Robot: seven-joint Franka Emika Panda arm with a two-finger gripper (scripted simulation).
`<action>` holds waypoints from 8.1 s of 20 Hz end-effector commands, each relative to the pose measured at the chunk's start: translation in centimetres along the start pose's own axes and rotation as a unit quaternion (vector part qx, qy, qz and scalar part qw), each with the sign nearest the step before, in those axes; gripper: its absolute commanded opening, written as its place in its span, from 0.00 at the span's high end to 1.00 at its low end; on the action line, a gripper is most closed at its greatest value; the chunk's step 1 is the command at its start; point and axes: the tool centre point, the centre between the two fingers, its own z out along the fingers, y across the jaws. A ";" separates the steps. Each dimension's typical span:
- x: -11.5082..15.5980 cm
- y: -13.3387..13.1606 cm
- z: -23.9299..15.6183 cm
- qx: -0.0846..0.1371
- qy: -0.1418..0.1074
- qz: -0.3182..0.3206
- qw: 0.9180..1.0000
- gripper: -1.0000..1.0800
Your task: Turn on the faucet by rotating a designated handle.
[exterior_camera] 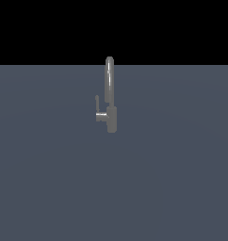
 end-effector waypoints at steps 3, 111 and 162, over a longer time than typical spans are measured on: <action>0.0 0.0 -0.1 0.000 0.001 0.001 1.000 1.00; 36.6 -3.7 27.6 -0.263 0.287 0.674 0.628 1.00; 25.4 -4.2 34.3 -0.263 0.287 0.674 0.628 1.00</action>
